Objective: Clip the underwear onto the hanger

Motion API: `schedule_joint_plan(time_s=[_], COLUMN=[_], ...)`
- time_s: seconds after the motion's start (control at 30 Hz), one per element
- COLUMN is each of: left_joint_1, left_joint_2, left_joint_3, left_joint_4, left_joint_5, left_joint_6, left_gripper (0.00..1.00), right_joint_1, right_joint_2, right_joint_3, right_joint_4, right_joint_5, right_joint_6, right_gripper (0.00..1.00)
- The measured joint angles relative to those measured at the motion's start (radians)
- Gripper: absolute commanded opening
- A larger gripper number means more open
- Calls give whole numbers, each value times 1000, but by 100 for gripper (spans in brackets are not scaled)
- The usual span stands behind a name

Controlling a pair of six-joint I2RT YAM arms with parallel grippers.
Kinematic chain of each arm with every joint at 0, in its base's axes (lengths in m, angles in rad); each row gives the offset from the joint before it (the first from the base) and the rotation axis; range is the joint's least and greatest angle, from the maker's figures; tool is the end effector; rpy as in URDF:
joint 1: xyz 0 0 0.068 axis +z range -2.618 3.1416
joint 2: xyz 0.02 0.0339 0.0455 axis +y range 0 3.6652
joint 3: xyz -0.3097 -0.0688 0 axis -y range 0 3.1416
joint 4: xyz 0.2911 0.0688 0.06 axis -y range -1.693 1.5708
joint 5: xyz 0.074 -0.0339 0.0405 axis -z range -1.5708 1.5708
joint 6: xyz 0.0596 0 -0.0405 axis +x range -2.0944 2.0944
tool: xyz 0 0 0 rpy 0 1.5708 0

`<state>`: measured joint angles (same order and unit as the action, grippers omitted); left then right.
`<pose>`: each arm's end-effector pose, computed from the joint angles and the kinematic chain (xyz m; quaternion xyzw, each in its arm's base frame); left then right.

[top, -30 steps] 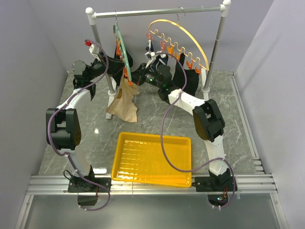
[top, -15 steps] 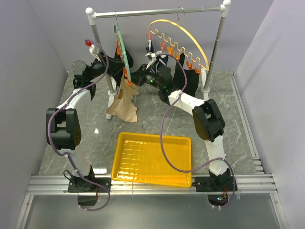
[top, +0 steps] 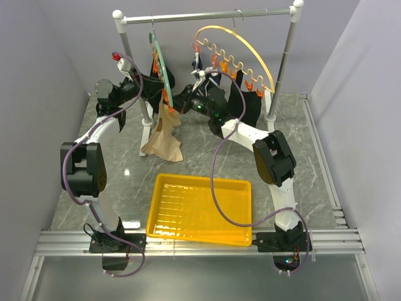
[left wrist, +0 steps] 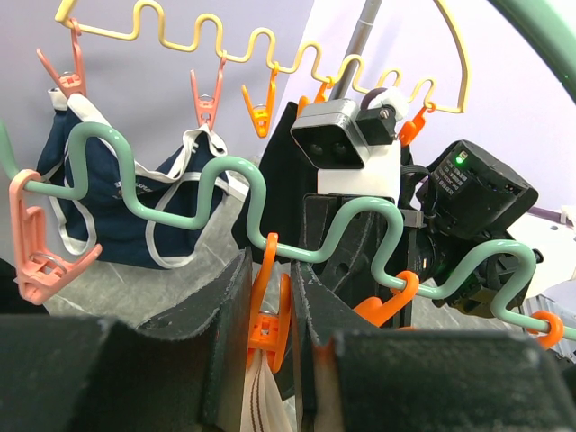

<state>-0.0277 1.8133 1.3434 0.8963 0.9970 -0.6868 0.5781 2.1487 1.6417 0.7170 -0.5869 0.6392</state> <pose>0.4763 -0.0633 0.3798 0.2264 0.5801 -0.5008 0.6012 0.4792 0.3521 0.3098 -0.2063 0.6088 0.5747 0.5064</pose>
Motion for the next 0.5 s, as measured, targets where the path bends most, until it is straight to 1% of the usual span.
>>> schedule_joint_plan(time_s=[0.5], left_joint_1=[0], left_joint_2=[0], left_joint_3=[3], left_joint_4=[-3], left_joint_5=[0], left_joint_6=[14], left_gripper=[0], right_joint_1=[0], right_joint_2=[-2], right_joint_3=[8], right_joint_4=[-2], right_joint_5=[7], right_joint_6=[31], right_gripper=[0])
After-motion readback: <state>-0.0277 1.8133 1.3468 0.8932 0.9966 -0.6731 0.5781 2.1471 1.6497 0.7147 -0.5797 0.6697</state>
